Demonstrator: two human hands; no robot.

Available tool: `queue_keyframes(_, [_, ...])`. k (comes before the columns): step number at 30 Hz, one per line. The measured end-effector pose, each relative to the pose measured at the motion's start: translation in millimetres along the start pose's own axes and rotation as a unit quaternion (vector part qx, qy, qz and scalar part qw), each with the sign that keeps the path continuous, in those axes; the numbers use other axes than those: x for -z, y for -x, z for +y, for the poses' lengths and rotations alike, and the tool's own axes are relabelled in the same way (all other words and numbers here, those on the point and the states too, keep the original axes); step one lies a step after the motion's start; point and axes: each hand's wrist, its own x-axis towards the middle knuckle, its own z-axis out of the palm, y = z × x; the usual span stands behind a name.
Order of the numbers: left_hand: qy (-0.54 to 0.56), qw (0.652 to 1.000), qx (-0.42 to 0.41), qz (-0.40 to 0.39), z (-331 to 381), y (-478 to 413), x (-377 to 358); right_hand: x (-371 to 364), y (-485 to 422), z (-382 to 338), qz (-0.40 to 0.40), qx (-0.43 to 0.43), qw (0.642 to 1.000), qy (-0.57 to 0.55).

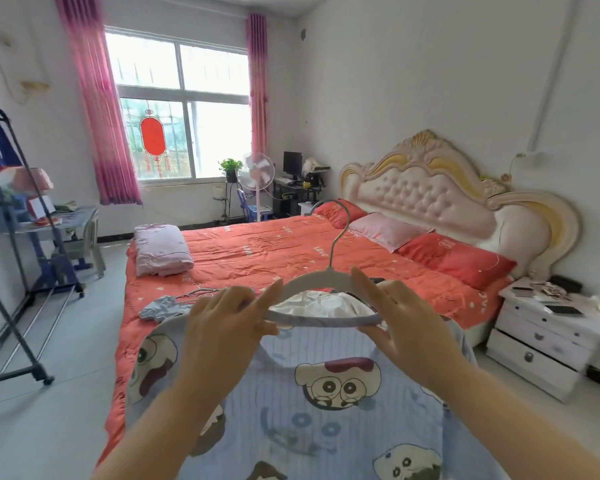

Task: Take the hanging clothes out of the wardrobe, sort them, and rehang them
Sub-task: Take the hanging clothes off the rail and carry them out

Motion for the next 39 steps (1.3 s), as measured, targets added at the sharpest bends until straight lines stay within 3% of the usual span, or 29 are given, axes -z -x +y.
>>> queue_keyframes(11, [0.026, 0.997, 0.074, -0.004, -6, -82, -191, -78, -62, 176, -0.02, -0.001, 0.999, 0.03])
queue_keyframes(25, [0.001, 0.994, 0.095, -0.058, -121, -125, -389, -277, -158, 297, -0.056, 0.006, 0.998, 0.001])
queue_keyframes(39, [-0.114, 0.959, 0.233, -0.116, -253, -99, -449, -489, -293, 371, -0.153, 0.026, 0.985, -0.078])
